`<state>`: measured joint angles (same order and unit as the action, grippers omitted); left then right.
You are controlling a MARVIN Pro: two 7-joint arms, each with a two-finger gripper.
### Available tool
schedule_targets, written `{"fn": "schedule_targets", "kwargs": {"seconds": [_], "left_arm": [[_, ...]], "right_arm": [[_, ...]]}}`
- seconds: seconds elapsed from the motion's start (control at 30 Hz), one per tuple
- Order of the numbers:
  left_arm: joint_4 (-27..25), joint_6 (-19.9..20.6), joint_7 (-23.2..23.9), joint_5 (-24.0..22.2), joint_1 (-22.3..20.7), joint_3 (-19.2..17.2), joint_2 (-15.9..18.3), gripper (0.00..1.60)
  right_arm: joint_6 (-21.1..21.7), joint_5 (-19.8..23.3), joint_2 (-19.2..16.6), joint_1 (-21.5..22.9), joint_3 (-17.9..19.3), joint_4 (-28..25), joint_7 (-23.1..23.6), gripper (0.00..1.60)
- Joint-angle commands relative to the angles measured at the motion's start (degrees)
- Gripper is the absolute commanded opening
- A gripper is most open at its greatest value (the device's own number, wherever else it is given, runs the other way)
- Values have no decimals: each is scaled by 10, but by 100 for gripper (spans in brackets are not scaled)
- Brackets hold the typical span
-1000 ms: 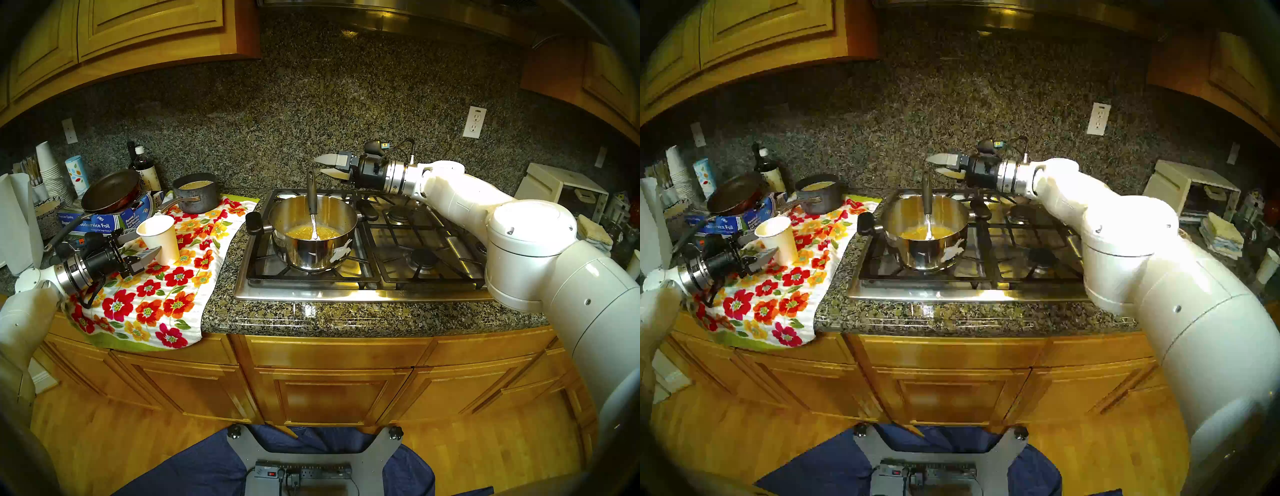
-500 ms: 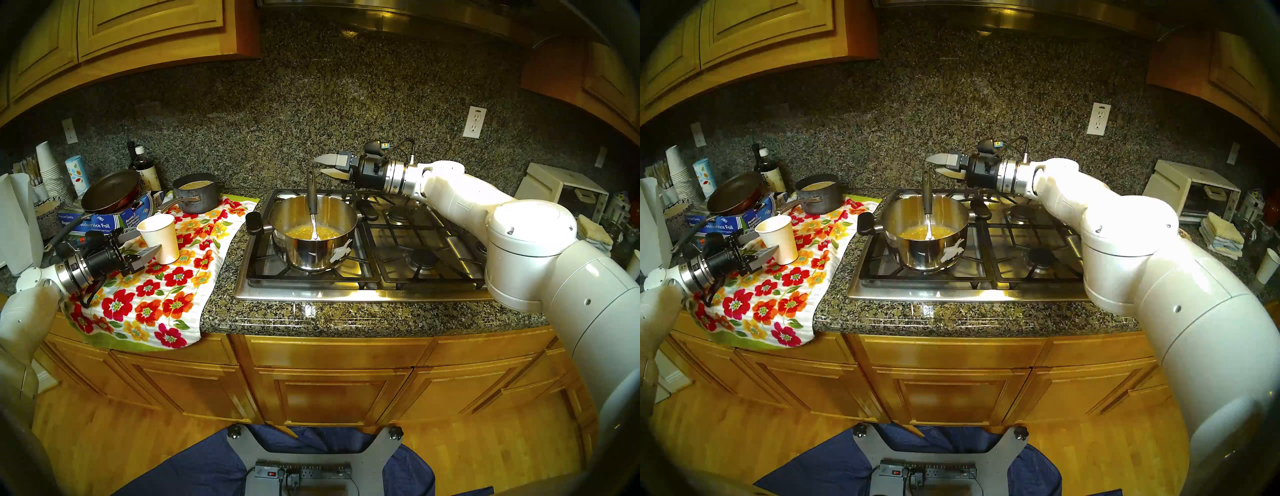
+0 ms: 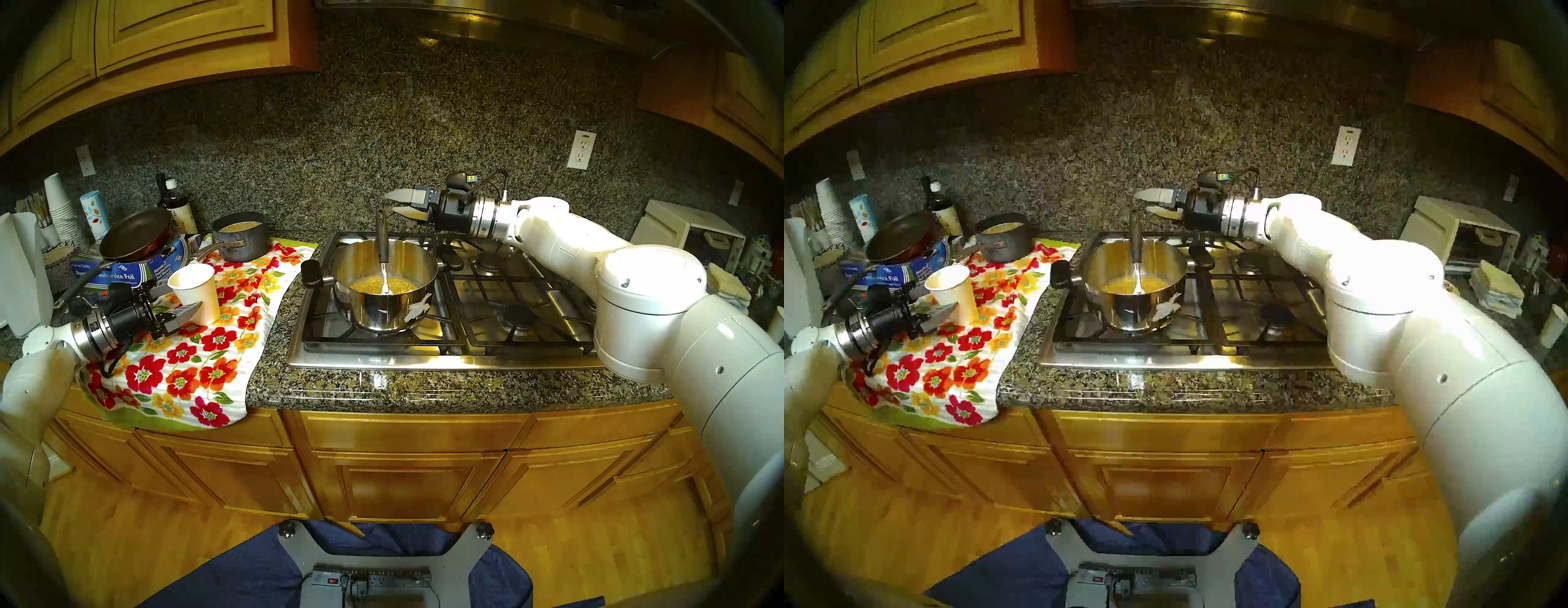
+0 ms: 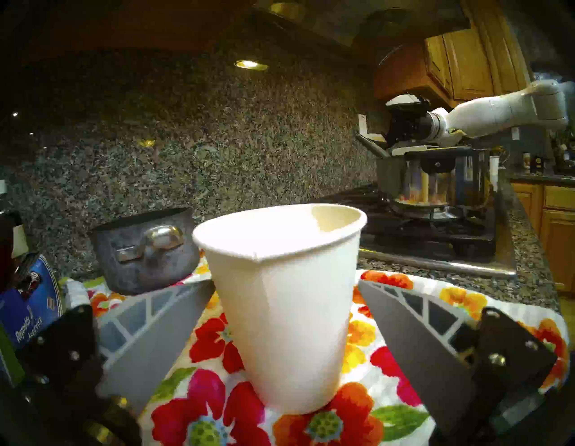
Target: Pour oats into pot and stir with a spoon
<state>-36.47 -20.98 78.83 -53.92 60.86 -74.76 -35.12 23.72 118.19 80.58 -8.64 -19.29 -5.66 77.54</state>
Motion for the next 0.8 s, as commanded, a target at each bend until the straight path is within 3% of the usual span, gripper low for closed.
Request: {"fn": "schedule_targets", "kwargs": {"seconds": [0.0, 0.2, 0.27, 0.37, 0.43, 0.77], "left_arm": [[-9, 3, -6, 2, -23, -1, -6, 160], [-7, 2, -5, 7, -25, -1, -8, 160], [-7, 0, -4, 9, -24, -2, -9, 142], [-8, -2, -4, 11, -24, -2, -9, 140], [-11, -3, -4, 11, -22, -3, -8, 128], [-47, -7, -3, 8, -4, -9, 6, 116]], "right_arm": [[0, 5, -1, 23, 6, -1, 2, 160], [0, 5, -1, 23, 6, -1, 2, 160], [0, 5, -1, 23, 6, -1, 2, 160], [0, 5, -1, 23, 6, -1, 2, 160], [0, 5, -1, 23, 6, -1, 2, 160], [0, 4, -1, 23, 6, -1, 2, 160]]}}
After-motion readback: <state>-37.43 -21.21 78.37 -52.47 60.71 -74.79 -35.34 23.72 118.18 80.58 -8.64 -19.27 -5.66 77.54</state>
